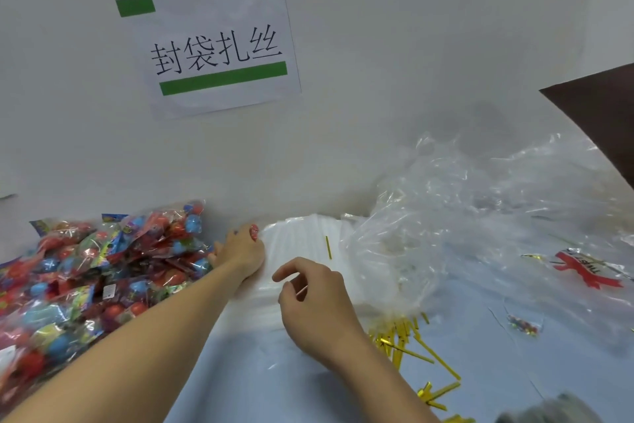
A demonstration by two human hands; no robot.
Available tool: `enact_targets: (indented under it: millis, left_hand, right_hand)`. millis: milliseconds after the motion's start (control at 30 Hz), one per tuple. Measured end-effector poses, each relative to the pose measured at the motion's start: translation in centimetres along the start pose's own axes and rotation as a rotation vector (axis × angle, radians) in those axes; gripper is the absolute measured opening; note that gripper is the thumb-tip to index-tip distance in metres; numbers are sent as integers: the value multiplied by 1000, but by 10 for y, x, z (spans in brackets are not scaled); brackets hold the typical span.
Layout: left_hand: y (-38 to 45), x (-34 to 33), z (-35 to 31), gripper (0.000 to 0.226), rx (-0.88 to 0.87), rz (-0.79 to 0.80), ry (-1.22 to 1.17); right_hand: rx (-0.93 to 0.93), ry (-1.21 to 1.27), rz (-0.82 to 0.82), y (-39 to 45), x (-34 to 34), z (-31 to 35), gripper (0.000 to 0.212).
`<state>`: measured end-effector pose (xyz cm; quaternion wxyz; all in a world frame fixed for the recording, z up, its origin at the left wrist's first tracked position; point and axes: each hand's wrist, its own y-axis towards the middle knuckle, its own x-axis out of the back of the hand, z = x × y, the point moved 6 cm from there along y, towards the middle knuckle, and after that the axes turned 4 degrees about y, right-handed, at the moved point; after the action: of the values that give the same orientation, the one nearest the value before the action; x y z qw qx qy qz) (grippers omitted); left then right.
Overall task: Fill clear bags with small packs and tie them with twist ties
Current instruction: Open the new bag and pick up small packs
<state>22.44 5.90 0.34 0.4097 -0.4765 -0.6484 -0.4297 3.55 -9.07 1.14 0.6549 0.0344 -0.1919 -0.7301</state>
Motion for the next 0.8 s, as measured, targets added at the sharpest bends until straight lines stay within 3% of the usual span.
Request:
enact_targets:
  millis: [167, 300, 400, 467, 533, 600, 700, 800]
  left_hand:
    - [-11, 39, 0, 38, -9, -273, -196]
    - [-47, 78, -14, 32, -54, -321, -502]
    - [-91, 93, -36, 23, -167, -169, -687]
    - [-127, 92, -53, 32, -222, 80, -839]
    - [-160, 88, -67, 49, -282, 318, -902]
    - [-174, 87, -68, 56, -325, 401, -935]
    - [-164, 95, -50, 54, -280, 350, -934]
    - [-129, 114, -13, 25, -308, 1, -656]
  right_hand:
    - [-25, 40, -68, 2, 6, -2, 25]
    - [2, 78, -186, 4, 12, 6, 23]
    - [2, 122, -245, 3, 16, 14, 41]
    - [-3, 249, -206, 0, 13, 21, 51]
    - [19, 489, -136, -2, 11, 28, 30]
    - [1, 552, -177, -1, 15, 23, 19]
    - [-122, 363, -346, 3, 28, 6, 29]
    - [-201, 348, -344, 4, 27, -3, 32]
